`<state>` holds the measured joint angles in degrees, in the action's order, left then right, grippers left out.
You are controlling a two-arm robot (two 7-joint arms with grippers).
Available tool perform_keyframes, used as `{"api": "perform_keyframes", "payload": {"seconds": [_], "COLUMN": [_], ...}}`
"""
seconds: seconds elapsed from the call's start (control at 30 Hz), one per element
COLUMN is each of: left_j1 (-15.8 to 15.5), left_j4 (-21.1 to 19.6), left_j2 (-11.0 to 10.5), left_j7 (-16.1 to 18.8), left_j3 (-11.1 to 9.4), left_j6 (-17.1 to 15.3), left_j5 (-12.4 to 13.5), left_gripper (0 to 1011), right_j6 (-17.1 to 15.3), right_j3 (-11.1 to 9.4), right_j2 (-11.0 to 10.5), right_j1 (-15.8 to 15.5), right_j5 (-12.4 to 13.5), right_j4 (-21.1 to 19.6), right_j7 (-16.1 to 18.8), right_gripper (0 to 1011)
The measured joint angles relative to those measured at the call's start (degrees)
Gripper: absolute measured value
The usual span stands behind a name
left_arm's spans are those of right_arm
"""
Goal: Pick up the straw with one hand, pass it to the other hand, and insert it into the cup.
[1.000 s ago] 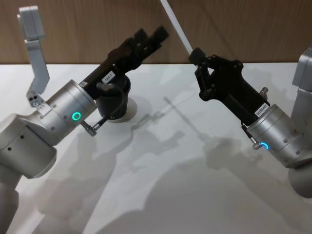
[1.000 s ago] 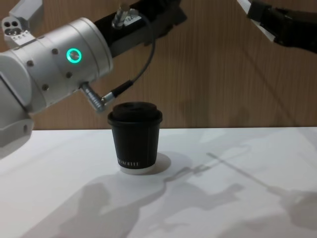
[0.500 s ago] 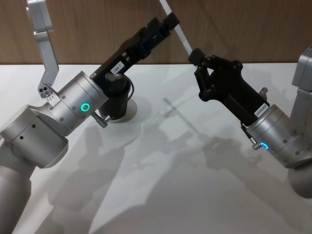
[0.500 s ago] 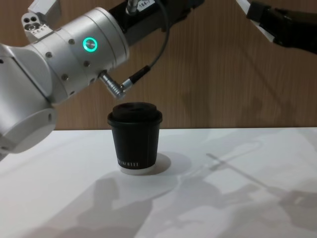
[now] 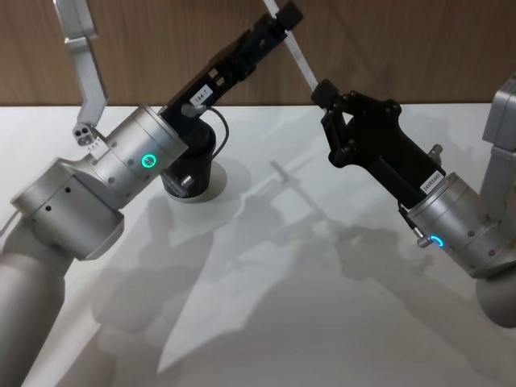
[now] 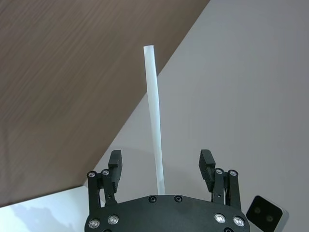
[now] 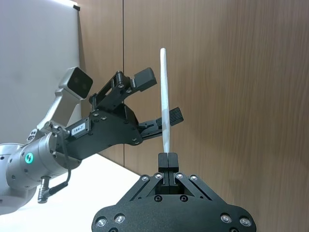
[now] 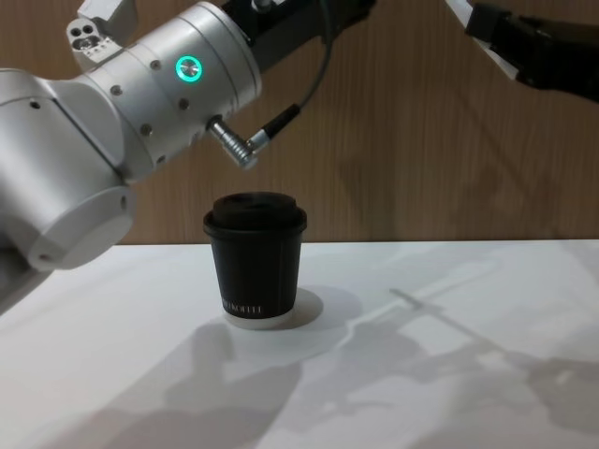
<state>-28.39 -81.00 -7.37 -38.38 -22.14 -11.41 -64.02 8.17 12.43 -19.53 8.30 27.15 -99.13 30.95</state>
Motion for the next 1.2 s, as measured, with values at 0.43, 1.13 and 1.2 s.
{"api": "perform_keyframes", "payload": {"seconds": [0.43,1.13,1.2], "left_j1": [-2.5,-3.3,-3.3], "left_j4": [3.0,3.8,3.8], "left_j2": [0.8,0.5,0.4], "left_j7": [-1.4,-1.0,-0.9], "left_j3": [-0.9,-1.7,-1.7], "left_j6": [-0.3,1.3,1.5], "left_j5": [-1.2,-1.5,-1.4], "left_gripper": [835,180,116], "right_j6": [0.0,0.0,0.0], "right_j3": [0.0,0.0,0.0], "right_j2": [0.0,0.0,0.0], "right_j1": [0.0,0.0,0.0], "right_j5": [0.0,0.0,0.0], "right_j4": [0.0,0.0,0.0], "right_j7": [0.0,0.0,0.0], "right_gripper": [1,1,1]}}
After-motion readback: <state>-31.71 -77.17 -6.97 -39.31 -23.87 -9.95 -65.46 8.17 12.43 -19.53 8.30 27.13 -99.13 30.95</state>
